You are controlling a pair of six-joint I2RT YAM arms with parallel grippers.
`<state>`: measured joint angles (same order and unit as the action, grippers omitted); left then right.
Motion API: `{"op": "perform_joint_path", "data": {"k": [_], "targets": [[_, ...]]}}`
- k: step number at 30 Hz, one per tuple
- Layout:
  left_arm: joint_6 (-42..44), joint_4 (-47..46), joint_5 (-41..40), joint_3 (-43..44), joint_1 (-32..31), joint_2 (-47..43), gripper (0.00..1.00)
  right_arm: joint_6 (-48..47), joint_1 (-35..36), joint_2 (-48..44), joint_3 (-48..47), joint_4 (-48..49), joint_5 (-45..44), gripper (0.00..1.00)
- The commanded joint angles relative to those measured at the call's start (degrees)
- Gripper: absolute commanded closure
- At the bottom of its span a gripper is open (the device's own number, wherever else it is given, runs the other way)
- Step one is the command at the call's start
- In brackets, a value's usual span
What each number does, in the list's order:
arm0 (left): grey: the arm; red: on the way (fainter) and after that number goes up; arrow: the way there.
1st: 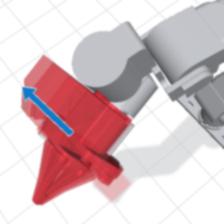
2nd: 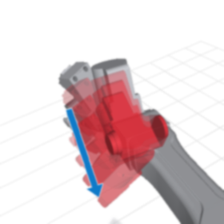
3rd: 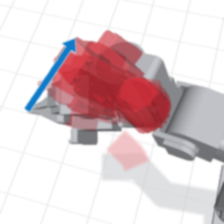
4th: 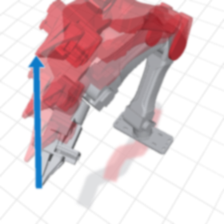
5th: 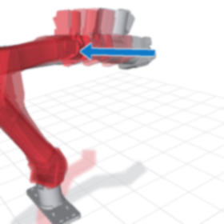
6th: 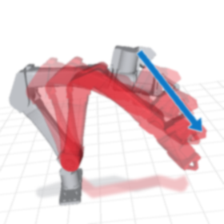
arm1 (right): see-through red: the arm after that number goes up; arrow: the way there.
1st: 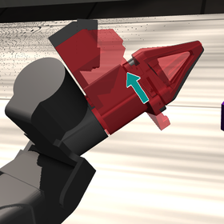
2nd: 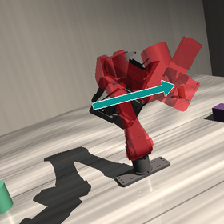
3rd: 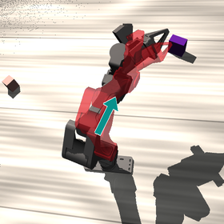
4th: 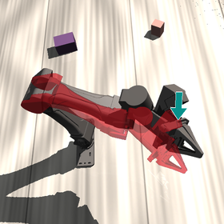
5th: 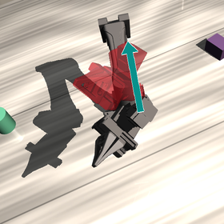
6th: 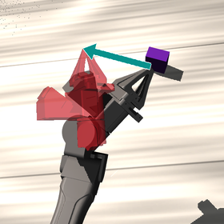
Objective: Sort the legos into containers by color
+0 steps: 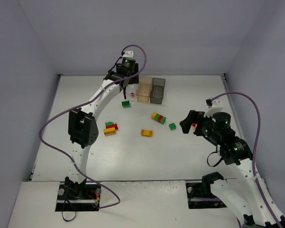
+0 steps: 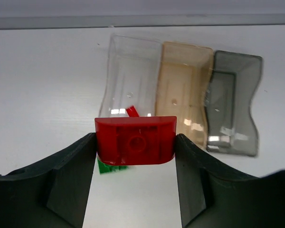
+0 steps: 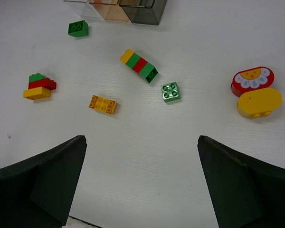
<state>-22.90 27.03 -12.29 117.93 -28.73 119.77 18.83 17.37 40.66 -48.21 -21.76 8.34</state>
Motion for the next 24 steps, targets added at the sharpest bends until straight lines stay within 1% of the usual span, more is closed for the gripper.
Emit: {"op": "perform_joint_path", "data": {"k": [1,3,5,9,12,13,16,17,19,20,24], "targets": [[3.29,-1.19,1.21,5.79,2.44,5.37,0.77,-0.37,0.3,0.64,-1.28,2.25,-0.96,0.0],[3.38,-1.1,2.71,8.79,3.15,7.4,0.74,-0.2,0.3,0.38,-1.19,2.16,-1.04,0.0],[3.12,-1.19,4.29,9.95,3.94,9.34,0.73,-0.02,0.3,0.12,-1.01,2.16,-1.22,0.0],[4.26,-3.91,5.26,9.16,4.21,9.7,0.7,0.42,0.3,-0.5,-0.57,1.9,-1.4,0.0],[4.35,-3.65,5.44,9.25,4.56,10.22,0.64,0.68,0.3,-0.59,-0.49,1.81,-1.48,0.0],[4.26,-3.47,5.53,9.25,4.56,10.49,0.58,0.68,0.3,-0.59,-0.49,1.72,-1.48,0.0],[4.26,-3.21,5.44,8.99,4.82,10.93,0.48,0.77,0.3,-0.5,-0.57,1.81,-1.66,0.0],[4.18,-2.95,5.35,9.07,4.82,11.02,0.42,0.77,0.21,-0.5,-0.66,1.72,-1.66,0.0],[4.17,-2.59,5.35,9.25,5.0,11.28,0.38,0.68,0.3,-0.41,-0.66,1.63,-1.57,0.0],[4.17,-2.42,5.35,9.34,4.91,11.37,0.34,0.77,0.3,-0.5,-0.57,1.63,-1.66,0.0],[4.17,-1.89,5.88,9.42,5.0,11.11,0.29,0.77,0.3,-0.41,-0.57,1.63,-1.57,0.0]]}}
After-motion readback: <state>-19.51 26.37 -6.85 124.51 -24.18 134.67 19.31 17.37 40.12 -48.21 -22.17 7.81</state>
